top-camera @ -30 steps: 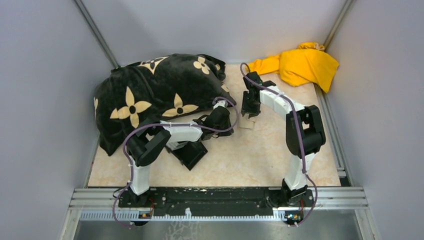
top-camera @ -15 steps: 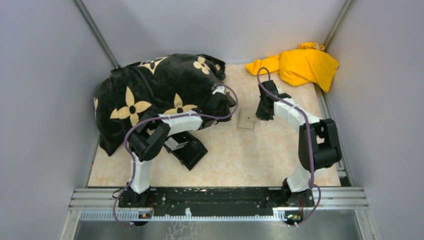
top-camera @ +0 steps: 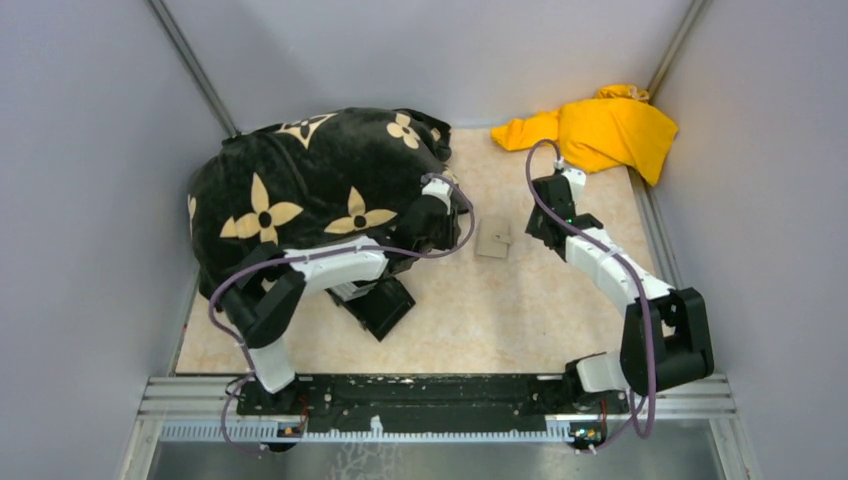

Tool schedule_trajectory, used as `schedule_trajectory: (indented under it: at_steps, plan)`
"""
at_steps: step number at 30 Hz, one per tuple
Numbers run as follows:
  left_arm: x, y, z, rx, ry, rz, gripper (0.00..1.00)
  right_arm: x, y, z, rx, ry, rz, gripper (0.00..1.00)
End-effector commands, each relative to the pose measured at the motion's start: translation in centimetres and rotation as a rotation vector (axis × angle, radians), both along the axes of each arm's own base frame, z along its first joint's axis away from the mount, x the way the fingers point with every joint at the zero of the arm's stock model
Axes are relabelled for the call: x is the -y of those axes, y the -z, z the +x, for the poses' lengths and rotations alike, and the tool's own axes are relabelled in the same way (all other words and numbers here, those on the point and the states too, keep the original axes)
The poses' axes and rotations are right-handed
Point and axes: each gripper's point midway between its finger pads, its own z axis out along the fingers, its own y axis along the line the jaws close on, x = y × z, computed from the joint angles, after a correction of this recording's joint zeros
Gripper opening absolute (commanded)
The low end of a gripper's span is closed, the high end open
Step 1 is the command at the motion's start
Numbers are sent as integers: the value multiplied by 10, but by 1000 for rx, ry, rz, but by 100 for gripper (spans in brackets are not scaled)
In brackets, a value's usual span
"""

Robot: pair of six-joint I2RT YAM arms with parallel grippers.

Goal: Put the credit cards into the card holder
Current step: Reset both arms

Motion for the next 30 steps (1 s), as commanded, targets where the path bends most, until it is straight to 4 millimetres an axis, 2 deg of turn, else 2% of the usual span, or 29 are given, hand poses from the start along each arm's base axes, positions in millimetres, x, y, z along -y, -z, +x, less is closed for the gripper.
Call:
schedule_trajectory:
  at_steps: [1, 3, 4, 5, 6, 10, 16, 19, 24, 30]
  plan:
    - [-8, -72, -5, 219, -22, 5, 47, 21, -44, 7, 178, 76, -64, 35]
    - [-20, -83, -10, 258, -51, 16, 52, 27, -52, 3, 217, 108, -71, 36]
    - [-27, -88, -11, 272, -69, 17, 59, 30, -55, 1, 231, 119, -73, 38]
    - [-33, -92, -11, 289, -86, 17, 92, 33, -58, -2, 244, 130, -76, 40]
    - [-40, -96, -12, 305, -103, 18, 99, 34, -60, -4, 257, 137, -78, 42]
    - [-67, -110, -13, 365, -180, 35, 100, 40, -66, -10, 297, 169, -91, 54]
    - [-103, -127, -6, 418, -229, 0, 100, 37, -64, -14, 317, 190, -138, 74]
    - [-109, -136, 0, 450, -159, -68, 100, 36, -60, -12, 299, 206, -164, 77]
    - [-117, -145, 3, 526, -92, -65, 100, 34, -58, -11, 283, 222, -195, 79]
    - [-136, -134, 8, 530, -133, -53, 100, 33, -55, -12, 290, 219, -205, 79]
